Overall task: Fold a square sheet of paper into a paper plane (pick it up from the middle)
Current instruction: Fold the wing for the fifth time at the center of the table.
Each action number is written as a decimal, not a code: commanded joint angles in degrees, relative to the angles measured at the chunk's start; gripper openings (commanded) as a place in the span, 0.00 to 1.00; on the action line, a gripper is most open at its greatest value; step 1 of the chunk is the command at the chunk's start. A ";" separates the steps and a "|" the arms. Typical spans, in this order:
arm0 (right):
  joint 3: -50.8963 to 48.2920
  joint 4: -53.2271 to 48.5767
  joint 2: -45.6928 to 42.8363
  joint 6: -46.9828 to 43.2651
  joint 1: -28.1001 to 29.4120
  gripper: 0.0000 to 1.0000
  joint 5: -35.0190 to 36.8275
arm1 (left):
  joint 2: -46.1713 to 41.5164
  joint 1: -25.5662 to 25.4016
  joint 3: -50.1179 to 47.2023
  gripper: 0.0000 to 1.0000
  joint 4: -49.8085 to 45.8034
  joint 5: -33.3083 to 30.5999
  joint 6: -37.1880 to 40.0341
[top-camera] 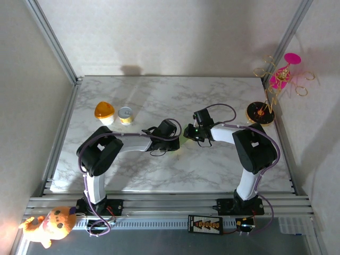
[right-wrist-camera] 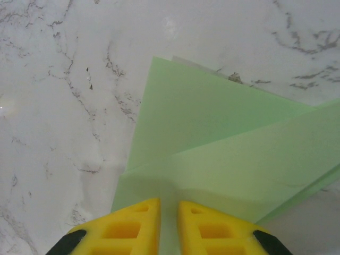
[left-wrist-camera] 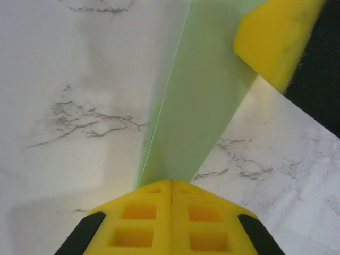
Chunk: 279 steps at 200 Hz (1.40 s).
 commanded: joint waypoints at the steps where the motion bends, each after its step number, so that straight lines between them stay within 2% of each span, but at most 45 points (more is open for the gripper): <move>1: -1.70 -0.18 2.18 -0.61 -0.50 0.18 1.01 | -2.07 -0.46 1.27 0.02 2.29 1.92 -0.63; 25: -3.14 1.99 2.19 -0.29 -0.76 0.17 -2.09 | -1.05 0.05 2.53 0.05 4.21 1.00 -1.69; 48: -3.87 3.20 1.94 -0.04 -1.18 0.15 -3.85 | 2.05 0.11 4.16 0.01 2.61 -0.84 -1.85; 128: -4.88 5.82 0.89 -3.23 -3.20 0.10 -5.65 | 5.71 0.06 3.89 0.00 -2.94 -4.73 -1.51; 177: -5.66 9.52 1.93 -4.86 -9.21 0.09 -7.93 | 5.24 0.12 -0.03 0.00 -4.17 -4.76 -1.81; 222: -2.30 8.67 4.54 -5.85 -14.99 0.10 -5.52 | 5.13 0.11 -1.61 0.00 -4.19 -4.65 -1.69; 250: 0.51 6.36 3.99 -7.78 -15.73 0.10 -2.45 | 5.41 0.16 -0.95 0.00 -3.96 -3.86 -1.53; 279: 0.74 5.58 -0.83 -8.56 -15.79 0.10 -0.33 | 5.55 0.14 -0.22 0.00 -4.25 -3.77 -1.21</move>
